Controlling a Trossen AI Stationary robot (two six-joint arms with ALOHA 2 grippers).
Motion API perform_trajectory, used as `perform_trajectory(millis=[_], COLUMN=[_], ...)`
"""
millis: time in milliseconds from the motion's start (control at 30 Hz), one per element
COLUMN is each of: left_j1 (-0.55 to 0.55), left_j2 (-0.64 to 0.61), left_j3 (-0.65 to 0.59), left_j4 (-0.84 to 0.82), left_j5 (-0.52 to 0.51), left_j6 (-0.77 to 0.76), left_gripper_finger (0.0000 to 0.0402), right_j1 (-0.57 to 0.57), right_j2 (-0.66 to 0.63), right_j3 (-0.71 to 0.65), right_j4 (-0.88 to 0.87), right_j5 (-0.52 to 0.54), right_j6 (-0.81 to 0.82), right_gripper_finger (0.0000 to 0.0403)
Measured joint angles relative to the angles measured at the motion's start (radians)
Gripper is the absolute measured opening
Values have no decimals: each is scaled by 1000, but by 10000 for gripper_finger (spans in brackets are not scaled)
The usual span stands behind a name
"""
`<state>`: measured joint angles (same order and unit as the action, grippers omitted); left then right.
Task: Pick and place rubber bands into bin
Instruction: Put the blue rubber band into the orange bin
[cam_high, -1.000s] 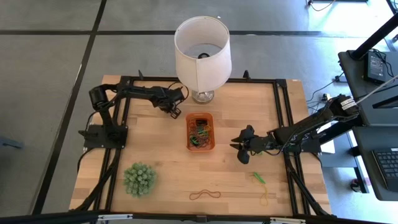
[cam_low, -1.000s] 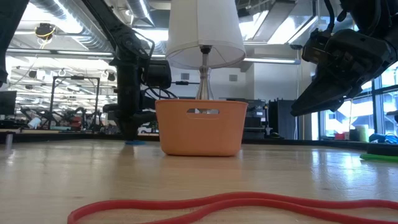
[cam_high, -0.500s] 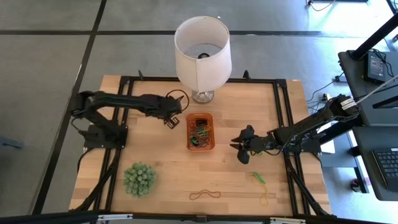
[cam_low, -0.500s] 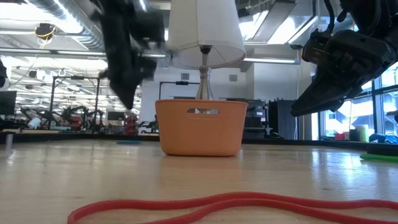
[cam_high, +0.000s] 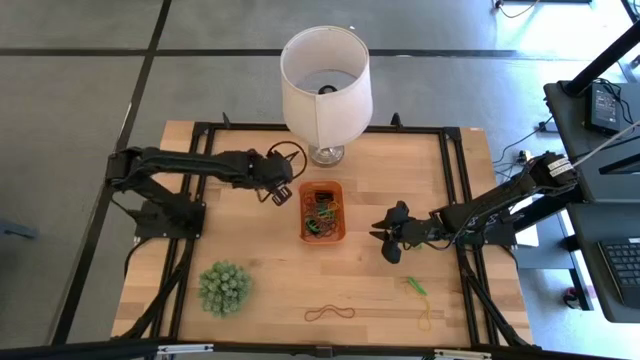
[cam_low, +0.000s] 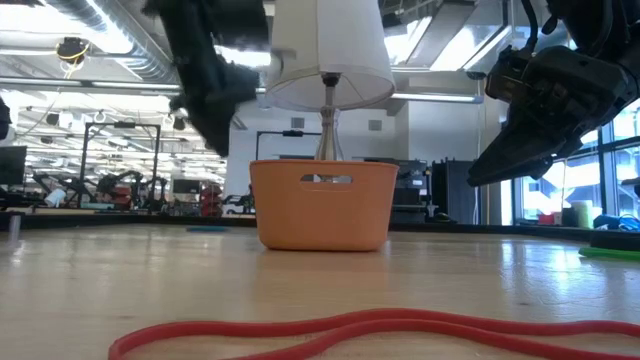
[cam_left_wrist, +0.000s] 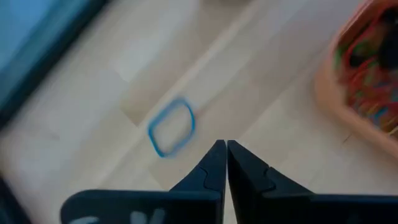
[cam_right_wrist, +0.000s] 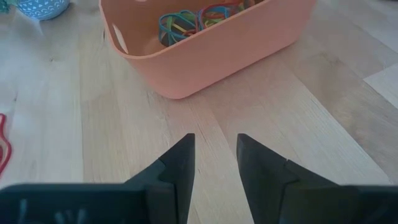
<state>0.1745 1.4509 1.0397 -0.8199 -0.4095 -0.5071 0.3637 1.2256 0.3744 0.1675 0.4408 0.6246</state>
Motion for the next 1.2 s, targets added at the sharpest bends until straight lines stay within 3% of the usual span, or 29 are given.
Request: perform_trajectory(millis=[100,400,600,700,800,1033,1200], left_j1=[55,185,247,264,278,280,279], left_j2=[56,257,354,379,392,395,390], left_j3=[-8,-9,-8,-3,-3,-4,-5], left_j4=[11,115,151,156,160,163,161], left_j5=[87,140,161,144,196,253,261], left_j6=[18,67,84,84,97,85,83], left_gripper_finger=[29,120,136,130,115,14,3], right_j1=[0,0,0,0,0,0,0], right_j2=[0,0,0,0,0,0,0], right_j3=[0,0,0,0,0,0,0], right_j4=[1,1,-2,-3,-8,-8,-7], right_j5=[0,0,0,0,0,0,0], right_j6=[0,1,0,0,0,-1,1], right_gripper_finger=[122,122,122,122,122,122,122])
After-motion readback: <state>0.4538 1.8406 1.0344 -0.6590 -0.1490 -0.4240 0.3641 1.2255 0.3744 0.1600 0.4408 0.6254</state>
